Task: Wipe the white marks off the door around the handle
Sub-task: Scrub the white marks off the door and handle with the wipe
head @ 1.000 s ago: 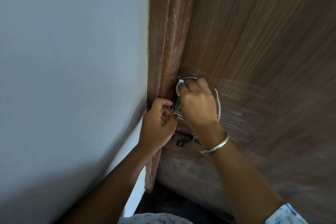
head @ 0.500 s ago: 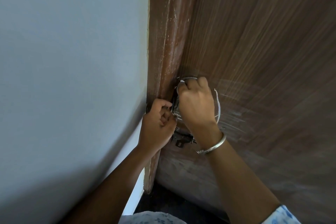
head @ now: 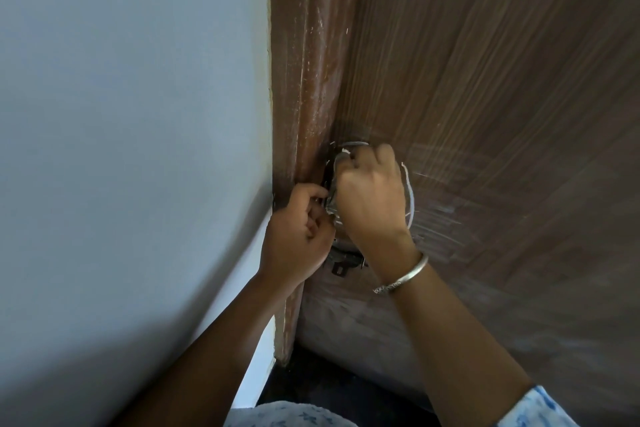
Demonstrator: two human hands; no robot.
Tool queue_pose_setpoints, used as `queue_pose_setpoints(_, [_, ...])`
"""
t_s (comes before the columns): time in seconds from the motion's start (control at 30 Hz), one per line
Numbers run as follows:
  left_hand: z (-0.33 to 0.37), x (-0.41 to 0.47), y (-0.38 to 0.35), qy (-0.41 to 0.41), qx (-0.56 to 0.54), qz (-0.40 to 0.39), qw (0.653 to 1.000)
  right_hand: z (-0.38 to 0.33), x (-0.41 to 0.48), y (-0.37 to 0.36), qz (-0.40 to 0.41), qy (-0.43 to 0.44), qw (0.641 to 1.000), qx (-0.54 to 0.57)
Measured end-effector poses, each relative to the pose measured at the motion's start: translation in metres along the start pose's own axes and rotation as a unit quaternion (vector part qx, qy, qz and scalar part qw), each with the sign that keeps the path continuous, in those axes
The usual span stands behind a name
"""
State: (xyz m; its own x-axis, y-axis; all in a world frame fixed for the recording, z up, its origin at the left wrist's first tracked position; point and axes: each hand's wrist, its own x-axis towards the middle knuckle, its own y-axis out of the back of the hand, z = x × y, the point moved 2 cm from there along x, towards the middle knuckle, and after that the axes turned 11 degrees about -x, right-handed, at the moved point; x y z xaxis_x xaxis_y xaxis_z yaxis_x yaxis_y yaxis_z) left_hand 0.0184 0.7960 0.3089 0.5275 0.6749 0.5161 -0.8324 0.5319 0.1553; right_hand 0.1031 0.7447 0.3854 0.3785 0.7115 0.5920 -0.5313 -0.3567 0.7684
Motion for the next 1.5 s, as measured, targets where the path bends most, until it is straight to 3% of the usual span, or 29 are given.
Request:
queue_pose_setpoints(0.2, [-0.004, -0.001, 0.003, 0.005, -0.002, -0.011, 1.000, 0.020, -0.021, -0.009, 0.014, -0.093, 0.993, 0.065])
queue_pose_setpoints(0.4, [-0.006, -0.001, 0.001, -0.010, 0.004, -0.017, 1.000, 0.020, -0.028, -0.016, 0.054, -0.125, 0.981, 0.137])
queue_pose_setpoints(0.5, [-0.006, -0.001, -0.001, -0.001, -0.001, -0.011, 1.000, 0.020, -0.028, -0.015, 0.035, -0.179, 0.968, 0.175])
queue_pose_setpoints(0.63, [-0.006, 0.001, -0.005, 0.003, 0.006, -0.005, 1.000, 0.018, -0.033, -0.022, -0.054, -0.194, 0.967, 0.153])
queue_pose_setpoints(0.87, [-0.010, 0.001, -0.005, 0.004, -0.016, -0.003, 1.000, 0.018, -0.032, -0.021, -0.009, -0.244, 0.940, 0.237])
queue_pose_setpoints(1.0, [-0.013, 0.002, -0.004, -0.005, -0.022, -0.011, 1.000, 0.021, -0.035, -0.025, -0.061, -0.218, 0.948, 0.222])
queue_pose_setpoints(1.17, [-0.016, 0.003, -0.003, 0.005, -0.037, -0.015, 0.999, 0.030, -0.034, -0.035, -0.174, -0.227, 0.914, 0.288])
queue_pose_setpoints(1.5, [-0.016, 0.000, 0.000, 0.023, -0.090, -0.027, 0.995, 0.052, -0.028, -0.045, -0.211, -0.168, 0.858, 0.437])
